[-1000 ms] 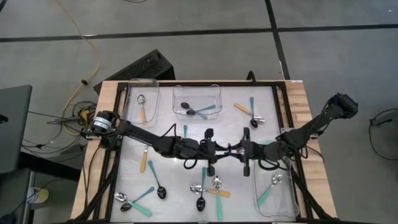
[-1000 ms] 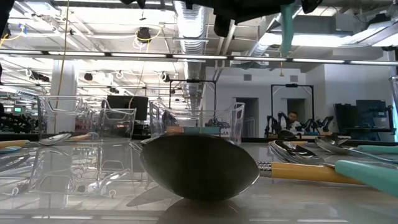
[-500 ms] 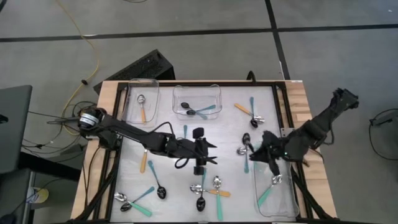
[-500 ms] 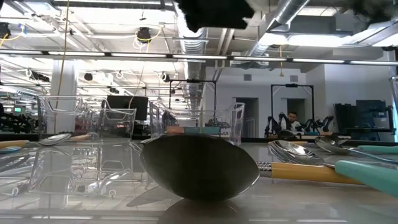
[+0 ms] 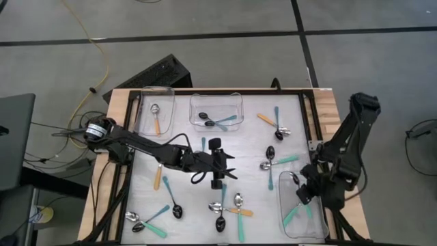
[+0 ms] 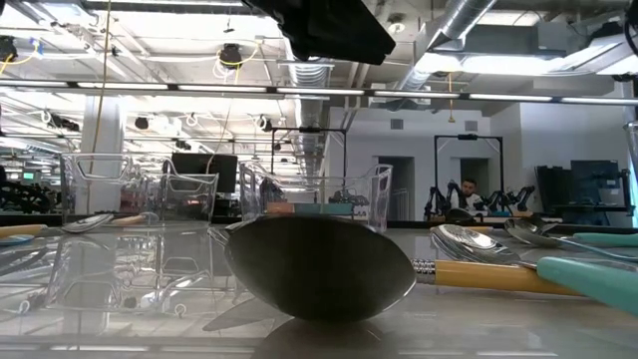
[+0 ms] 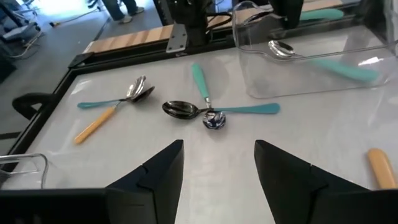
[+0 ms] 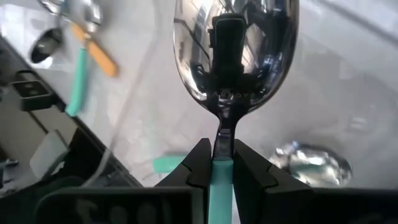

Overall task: Sort silverware by color (type)
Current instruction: Put the green spoon into the bottom transparent bin, then put the blue spoon into the top middle transparent bin

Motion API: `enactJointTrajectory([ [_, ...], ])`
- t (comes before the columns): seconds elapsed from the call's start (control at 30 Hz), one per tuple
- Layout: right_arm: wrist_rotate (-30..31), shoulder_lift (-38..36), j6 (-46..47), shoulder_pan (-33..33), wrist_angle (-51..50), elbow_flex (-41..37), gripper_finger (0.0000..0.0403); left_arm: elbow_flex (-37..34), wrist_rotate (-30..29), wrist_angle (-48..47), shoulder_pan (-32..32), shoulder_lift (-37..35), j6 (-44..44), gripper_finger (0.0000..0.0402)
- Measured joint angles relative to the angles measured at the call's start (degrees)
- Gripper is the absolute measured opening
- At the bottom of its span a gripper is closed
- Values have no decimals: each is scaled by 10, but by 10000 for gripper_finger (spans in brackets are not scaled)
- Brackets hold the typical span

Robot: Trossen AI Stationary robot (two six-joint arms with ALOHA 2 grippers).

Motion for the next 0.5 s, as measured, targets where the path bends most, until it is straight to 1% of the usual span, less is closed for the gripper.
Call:
enactJointTrajectory([
  [0.1,-1,16,18,12,8,0,71,0,-1,0,1,0,5,182],
  [0.23,-11,35,7,18,17,0,90,0,-1,0,2,0,5,182],
  [0.37,-13,46,11,18,22,0,118,0,-1,0,2,0,3,182],
  [0.5,-12,44,10,14,25,0,156,0,0,0,2,0,-6,182],
])
